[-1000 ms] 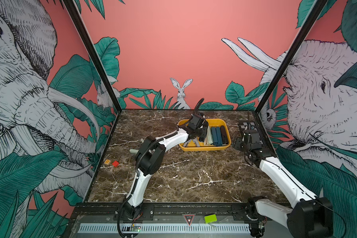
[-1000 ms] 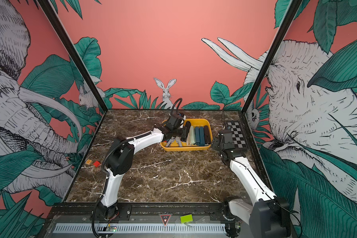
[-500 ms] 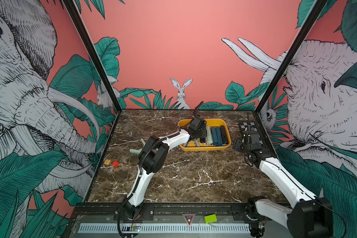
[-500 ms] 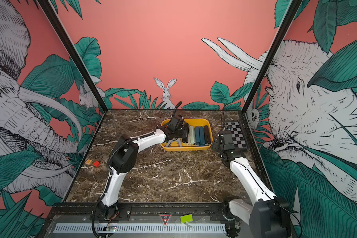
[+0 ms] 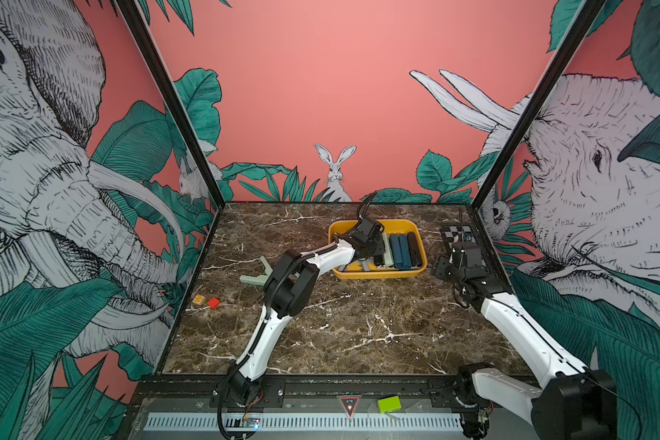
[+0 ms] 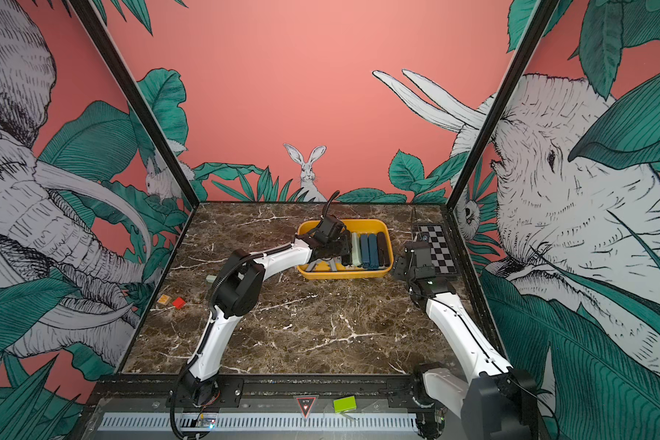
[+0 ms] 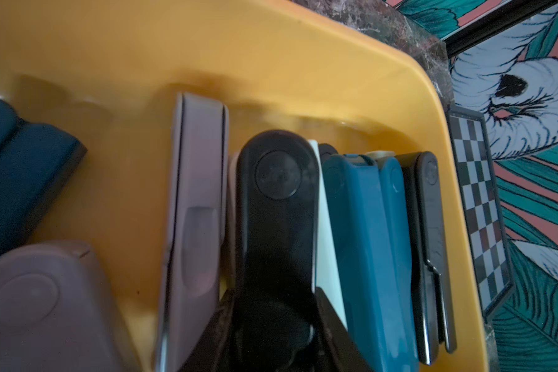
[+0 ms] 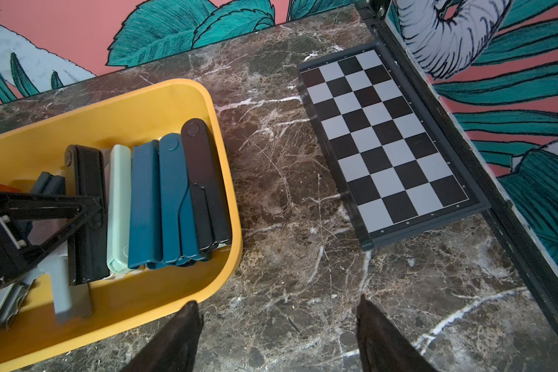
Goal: Put the pruning pliers into the storage box
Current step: Place the pruning pliers in the storage box.
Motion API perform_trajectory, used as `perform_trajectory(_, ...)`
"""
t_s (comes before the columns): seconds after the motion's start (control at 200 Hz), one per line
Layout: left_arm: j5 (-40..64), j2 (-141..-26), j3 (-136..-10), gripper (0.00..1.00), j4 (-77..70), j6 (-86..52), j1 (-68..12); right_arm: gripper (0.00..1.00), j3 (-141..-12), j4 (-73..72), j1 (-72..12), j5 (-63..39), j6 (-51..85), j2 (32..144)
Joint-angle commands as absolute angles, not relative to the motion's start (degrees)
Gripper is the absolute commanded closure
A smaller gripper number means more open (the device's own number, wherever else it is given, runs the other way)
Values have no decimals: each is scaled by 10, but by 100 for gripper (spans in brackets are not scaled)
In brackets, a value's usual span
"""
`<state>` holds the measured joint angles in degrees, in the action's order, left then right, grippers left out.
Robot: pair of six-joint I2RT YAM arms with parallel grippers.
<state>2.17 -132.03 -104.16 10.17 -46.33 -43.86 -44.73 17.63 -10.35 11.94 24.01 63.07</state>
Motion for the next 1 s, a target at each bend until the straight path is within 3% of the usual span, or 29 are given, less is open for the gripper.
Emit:
perform_trajectory(0.0, 28, -1304, -1051, 63, 100, -480, -443, 26, -445, 173, -99, 124, 239, 623)
perform_trajectory(0.265, 24, -1283, -1067, 44, 104, -459, -446, 26, -440, 174, -96, 122, 242, 622)
perform_trajectory(0.855, -5, -1232, -1045, 41, 105, -434, -446, 26, -442, 179, -95, 120, 242, 616)
perform_trajectory(0.995, -17, -1202, -1028, 32, 97, -409, -446, 26, -441, 174, -94, 110, 245, 619)
